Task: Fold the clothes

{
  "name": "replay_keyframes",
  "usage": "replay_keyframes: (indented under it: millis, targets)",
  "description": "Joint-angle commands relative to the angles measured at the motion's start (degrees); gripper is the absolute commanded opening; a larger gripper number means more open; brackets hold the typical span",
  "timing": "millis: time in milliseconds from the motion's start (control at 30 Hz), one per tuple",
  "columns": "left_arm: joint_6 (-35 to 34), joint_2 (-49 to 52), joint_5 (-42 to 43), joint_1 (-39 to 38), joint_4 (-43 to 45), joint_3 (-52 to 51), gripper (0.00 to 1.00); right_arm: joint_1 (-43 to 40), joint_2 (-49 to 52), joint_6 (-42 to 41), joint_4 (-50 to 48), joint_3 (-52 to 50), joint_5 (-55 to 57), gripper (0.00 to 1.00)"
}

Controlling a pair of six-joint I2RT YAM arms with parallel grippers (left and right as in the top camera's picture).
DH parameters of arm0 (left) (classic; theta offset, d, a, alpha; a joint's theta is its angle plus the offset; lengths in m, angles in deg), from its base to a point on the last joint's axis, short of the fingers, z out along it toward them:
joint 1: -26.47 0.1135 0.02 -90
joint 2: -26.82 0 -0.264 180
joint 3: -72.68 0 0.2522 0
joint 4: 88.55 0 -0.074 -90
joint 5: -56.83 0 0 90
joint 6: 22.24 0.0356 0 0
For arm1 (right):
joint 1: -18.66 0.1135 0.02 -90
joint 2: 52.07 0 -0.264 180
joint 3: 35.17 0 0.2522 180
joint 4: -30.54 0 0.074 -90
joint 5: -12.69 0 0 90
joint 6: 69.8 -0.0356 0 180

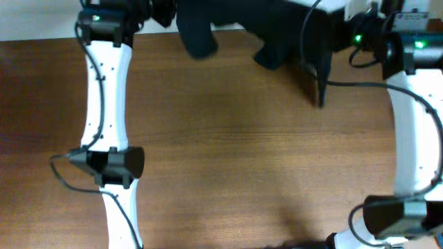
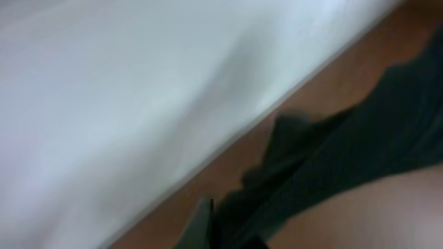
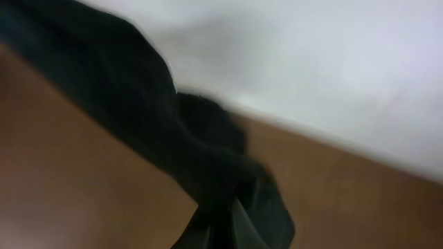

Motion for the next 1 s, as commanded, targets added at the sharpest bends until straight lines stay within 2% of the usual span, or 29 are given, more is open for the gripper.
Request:
replay_keyframes:
  millis: [0, 267, 467, 667, 967]
  targets:
    - [1.7, 2.7, -6.3, 1.8, -3.8, 0.1, 0.00, -0.8, 2.6, 2.5, 4.7, 0.3, 1.5, 0.04]
    - [1.7, 6.9, -13.0, 2.5, -15.8, -0.1, 0.00, 0.0, 8.5, 2.5, 19.8, -0.1, 0.0, 0.04]
    - [1.7, 9.4, -13.9, 2.8, -20.6, -0.1, 0.00, 2.4, 11.8, 2.5, 24.9, -3.5, 0.0, 0.04]
    - [1.7, 11.4, -16.6, 2.8, -24.6, -0.1, 0.00, 6.2, 12.2, 2.5, 24.4, -11.2, 0.0, 0.04]
    - [1.5, 14.1, -16.6, 2.8, -30.6, -0.1, 0.01, 9.7, 12.2, 2.3, 16.9, -24.7, 0.0, 0.04]
